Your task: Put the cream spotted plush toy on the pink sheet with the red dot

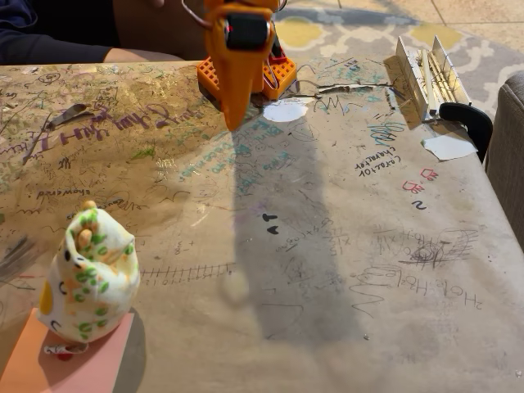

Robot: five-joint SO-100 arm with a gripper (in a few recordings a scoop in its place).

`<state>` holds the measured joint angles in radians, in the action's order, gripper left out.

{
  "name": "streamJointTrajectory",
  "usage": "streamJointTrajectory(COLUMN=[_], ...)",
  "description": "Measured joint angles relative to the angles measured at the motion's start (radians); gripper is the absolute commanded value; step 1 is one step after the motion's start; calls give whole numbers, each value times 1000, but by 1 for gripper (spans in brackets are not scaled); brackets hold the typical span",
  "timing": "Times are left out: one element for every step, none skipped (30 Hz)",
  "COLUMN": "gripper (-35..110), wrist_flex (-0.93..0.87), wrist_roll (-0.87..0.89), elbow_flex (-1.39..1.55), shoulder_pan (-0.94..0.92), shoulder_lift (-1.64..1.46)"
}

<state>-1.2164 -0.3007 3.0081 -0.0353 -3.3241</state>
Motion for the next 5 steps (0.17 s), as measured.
streamJointTrajectory(gripper=[0, 0, 0, 0, 0], wrist_flex=[0, 0, 0, 0, 0], wrist_roll=[2, 2, 2, 8, 12], elbow_flex=[3, 5, 5, 5, 5], shoulder_pan=[6, 12, 21, 23, 23], shoulder_lift=[-8, -15, -20, -23, -23])
